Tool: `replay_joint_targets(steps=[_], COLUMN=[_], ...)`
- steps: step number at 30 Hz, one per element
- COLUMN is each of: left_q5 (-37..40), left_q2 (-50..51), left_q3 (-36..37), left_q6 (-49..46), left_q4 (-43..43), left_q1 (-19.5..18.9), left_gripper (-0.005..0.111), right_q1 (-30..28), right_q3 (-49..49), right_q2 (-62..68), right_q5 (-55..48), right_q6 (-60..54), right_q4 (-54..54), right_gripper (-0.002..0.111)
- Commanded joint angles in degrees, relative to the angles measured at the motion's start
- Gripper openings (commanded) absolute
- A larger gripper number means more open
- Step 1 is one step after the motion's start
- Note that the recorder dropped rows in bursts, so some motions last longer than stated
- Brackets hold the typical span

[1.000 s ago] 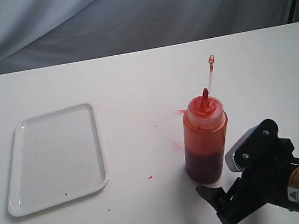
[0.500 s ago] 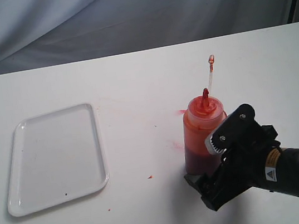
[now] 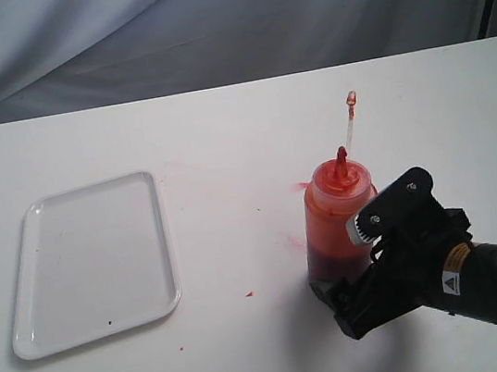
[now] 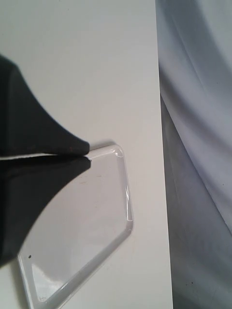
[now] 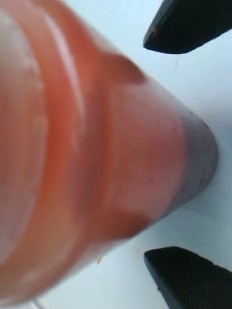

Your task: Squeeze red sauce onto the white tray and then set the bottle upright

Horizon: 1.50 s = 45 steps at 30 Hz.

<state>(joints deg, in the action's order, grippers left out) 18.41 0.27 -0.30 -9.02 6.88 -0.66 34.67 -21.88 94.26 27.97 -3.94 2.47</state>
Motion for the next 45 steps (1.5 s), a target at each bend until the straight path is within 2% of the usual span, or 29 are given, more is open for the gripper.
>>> replay_joint_targets(steps=[1,9,16,26,34,45], left_q5=[-0.62,-0.62,-0.62,-0.62,-0.62,-0.62], left_q2=[-0.27,-0.27,-0.27,-0.27,-0.27,-0.27], left_q3=[0.3,0.3,0.3,0.3,0.3,0.3], left_q6=[-0.05,-0.05,-0.05,-0.05,-0.05,-0.05], left_q4=[-0.21,-0.21,-0.21,-0.21,-0.21,-0.21], left_q1=[-0.02,-0.02,-0.02,-0.02,-0.02,-0.02], left_gripper=[0.0,0.0,0.0,0.0,0.0,0.0], right_q1=[0.16,0.16,0.16,0.16,0.16,0.16], right_q3=[-0.31,-0.31,-0.31,-0.31,-0.21,-0.21], right_q2=[0.14,0.14,0.14,0.14,0.14,1.02], right_q5=[0.28,0.28,0.28,-0.5,-3.34,-1.85], right_q6=[-0.43,-4.23,-12.8,-12.05,-11.73,-1.24], right_q4=[0.22,-5.18,-4.83,-4.83,-4.02,-3.51], right_gripper=[0.105,0.105,0.105,0.105,0.097,0.094])
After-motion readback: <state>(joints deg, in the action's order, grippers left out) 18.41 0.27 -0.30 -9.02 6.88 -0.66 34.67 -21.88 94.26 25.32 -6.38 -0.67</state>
